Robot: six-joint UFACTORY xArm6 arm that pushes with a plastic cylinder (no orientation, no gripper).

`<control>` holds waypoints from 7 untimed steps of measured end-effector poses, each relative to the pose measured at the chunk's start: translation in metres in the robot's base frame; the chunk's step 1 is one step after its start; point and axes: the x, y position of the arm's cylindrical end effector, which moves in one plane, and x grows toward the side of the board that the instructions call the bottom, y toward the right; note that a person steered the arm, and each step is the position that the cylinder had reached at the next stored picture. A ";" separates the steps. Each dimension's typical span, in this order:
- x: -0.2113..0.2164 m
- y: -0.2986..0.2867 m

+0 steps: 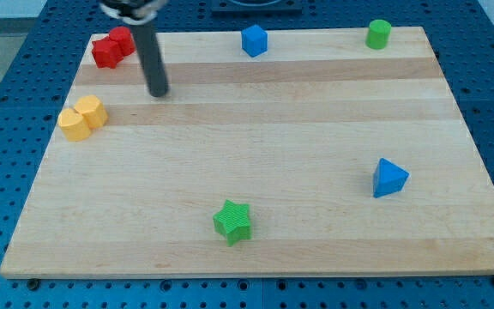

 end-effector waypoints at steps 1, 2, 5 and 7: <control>-0.018 -0.062; -0.013 -0.113; 0.062 0.038; 0.042 0.082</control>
